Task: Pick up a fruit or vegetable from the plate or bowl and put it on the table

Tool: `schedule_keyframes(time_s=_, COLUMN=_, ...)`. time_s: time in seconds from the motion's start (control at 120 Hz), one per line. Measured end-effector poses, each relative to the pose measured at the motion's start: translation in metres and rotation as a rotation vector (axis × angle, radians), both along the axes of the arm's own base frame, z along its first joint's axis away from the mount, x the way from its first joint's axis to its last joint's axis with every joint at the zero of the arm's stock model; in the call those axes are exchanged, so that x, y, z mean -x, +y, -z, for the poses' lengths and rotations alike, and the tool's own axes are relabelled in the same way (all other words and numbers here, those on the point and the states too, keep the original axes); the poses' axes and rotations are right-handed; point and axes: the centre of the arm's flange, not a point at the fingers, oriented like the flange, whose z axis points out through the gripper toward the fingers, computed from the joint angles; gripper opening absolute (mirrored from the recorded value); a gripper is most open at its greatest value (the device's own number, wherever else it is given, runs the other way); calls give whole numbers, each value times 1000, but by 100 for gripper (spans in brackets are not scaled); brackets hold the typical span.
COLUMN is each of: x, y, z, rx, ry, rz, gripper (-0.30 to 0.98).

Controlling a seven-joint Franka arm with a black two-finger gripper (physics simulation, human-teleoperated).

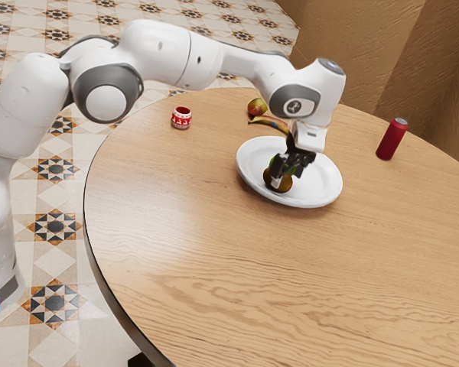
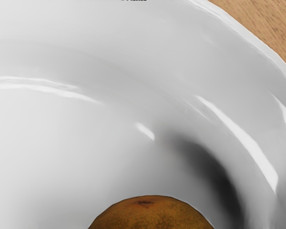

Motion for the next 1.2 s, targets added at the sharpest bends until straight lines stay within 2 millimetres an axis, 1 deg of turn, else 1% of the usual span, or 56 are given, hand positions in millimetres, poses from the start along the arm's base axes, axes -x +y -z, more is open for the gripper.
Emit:
schedule_keyframes(time_s=0.317, x=-1, y=-4, z=3, rx=-8, ry=2, rz=49, gripper=69)
schedule_keyframes(time_s=1.025, x=1, y=2, z=6, rx=-31, ry=13, rz=92, gripper=69)
schedule_keyframes(time_s=1.2, x=0, y=3, z=13, rx=-31, ry=23, rz=97, gripper=69)
